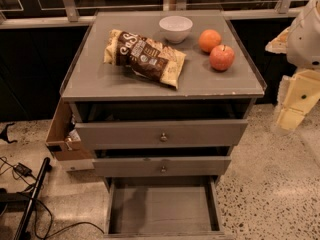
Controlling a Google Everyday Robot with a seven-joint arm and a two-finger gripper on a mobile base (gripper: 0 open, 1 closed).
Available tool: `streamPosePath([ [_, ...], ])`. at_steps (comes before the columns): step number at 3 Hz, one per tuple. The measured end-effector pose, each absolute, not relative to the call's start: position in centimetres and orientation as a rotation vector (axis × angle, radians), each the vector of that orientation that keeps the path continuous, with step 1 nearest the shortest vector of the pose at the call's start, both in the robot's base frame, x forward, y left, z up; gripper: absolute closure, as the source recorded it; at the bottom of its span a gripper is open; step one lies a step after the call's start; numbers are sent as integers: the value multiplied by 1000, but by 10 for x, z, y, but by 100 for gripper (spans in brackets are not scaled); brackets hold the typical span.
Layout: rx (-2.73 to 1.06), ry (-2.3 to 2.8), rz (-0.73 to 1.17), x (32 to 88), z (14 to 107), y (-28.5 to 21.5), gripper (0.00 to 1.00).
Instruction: Place brown chip bag into bottom drawer
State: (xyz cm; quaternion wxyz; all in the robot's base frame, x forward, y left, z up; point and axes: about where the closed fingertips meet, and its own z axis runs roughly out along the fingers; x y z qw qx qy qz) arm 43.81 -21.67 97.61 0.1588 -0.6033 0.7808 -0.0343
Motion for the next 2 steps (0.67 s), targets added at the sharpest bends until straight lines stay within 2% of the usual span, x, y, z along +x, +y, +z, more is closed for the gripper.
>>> streamPosePath([
  [2,-1692,2209,-97,451,972,-204,0],
])
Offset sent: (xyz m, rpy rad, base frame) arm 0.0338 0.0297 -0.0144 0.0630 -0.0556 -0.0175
